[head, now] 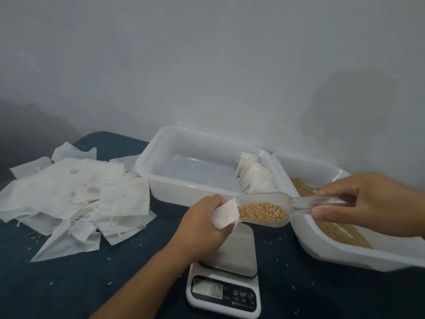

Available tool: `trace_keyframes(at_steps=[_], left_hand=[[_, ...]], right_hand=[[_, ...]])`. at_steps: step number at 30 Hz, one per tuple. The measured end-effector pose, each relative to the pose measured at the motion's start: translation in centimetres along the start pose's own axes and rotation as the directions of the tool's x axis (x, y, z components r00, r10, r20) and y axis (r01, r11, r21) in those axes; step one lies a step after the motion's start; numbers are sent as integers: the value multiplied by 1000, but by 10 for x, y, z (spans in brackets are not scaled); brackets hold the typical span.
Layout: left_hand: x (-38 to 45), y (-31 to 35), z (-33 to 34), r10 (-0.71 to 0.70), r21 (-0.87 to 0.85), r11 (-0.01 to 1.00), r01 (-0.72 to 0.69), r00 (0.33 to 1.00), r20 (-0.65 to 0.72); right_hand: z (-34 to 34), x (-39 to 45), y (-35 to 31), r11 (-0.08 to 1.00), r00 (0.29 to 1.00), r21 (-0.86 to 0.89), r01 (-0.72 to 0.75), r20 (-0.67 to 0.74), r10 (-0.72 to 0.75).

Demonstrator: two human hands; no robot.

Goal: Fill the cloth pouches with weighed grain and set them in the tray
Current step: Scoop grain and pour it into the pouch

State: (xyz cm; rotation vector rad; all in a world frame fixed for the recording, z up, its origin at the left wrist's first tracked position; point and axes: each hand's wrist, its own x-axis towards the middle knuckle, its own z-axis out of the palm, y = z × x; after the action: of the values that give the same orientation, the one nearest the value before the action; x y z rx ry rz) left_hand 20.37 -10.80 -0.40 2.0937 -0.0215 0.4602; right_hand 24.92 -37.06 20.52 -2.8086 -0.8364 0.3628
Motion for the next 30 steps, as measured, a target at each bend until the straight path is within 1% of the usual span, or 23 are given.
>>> trace_keyframes(at_steps=[6, 13, 22, 30], left_hand=[[0, -2, 2, -9, -17, 1000, 9, 1000, 16], [0, -2, 5, -27, -79, 996, 28, 999, 19], [-1, 0, 3, -40, -117, 992, 42, 999, 23], [-2, 2, 2, -47, -155, 987, 46, 999, -4]], right_hand=[[-6, 3, -12, 999, 1000, -35, 20, 5, -19], [-11, 3, -22, 999, 1000, -47, 16, 16, -15], [-16, 1, -33, 981, 999, -191, 34, -29, -40], [-17, -1, -38, 962, 994, -268, 47, -78, -70]])
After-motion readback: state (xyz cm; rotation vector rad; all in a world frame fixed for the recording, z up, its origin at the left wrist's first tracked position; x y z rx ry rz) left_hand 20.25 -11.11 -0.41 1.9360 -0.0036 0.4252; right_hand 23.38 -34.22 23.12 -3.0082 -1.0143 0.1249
